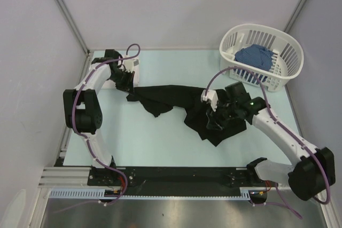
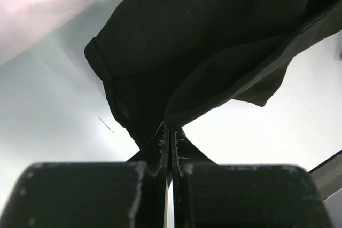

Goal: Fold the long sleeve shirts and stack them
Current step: Flatten the shirt out

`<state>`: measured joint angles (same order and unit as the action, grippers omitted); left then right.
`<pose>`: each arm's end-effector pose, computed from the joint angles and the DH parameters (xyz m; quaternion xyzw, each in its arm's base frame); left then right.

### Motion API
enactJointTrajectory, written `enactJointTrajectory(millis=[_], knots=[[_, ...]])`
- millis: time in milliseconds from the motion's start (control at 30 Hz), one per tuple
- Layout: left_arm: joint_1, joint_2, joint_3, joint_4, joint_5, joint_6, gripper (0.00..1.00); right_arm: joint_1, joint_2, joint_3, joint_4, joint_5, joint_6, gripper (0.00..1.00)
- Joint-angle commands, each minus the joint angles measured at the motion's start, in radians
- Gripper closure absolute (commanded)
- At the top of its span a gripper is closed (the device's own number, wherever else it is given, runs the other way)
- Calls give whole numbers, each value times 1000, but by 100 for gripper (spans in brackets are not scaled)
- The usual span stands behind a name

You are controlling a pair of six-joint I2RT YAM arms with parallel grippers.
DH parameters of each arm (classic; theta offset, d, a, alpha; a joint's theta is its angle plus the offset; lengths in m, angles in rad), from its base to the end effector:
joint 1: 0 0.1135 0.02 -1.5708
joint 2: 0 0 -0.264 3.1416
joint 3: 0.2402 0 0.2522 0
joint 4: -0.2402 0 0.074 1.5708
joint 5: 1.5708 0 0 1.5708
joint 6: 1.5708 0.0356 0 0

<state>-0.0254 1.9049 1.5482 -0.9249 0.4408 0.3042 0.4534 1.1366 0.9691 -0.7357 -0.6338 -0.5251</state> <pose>0.3868 -0.0250 0.2318 0.1895 0.9474 -0.1947 0.1693 0.1922 0.1171 0.2907 -0.5120 0.7445 0.2831 0.3217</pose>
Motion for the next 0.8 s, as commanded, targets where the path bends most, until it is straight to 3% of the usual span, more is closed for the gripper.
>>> enactJointTrajectory(millis=[0,233,367,633,700,767], knots=[[7,-23,0,9,21,-17,100,20,32,-133,-24,74,-96,65],[7,-38,-31,21,26,-23,100,88,92,-274,59,150,-196,64],[7,-58,-56,29,24,-24,100,90,205,-280,84,250,-230,56],[7,-87,-82,40,38,-39,100,96,244,-320,202,434,-240,46],[5,-89,-85,40,38,-39,100,113,262,-326,214,454,-233,47],[7,-86,-82,41,33,-36,100,126,284,-337,240,497,-220,58]])
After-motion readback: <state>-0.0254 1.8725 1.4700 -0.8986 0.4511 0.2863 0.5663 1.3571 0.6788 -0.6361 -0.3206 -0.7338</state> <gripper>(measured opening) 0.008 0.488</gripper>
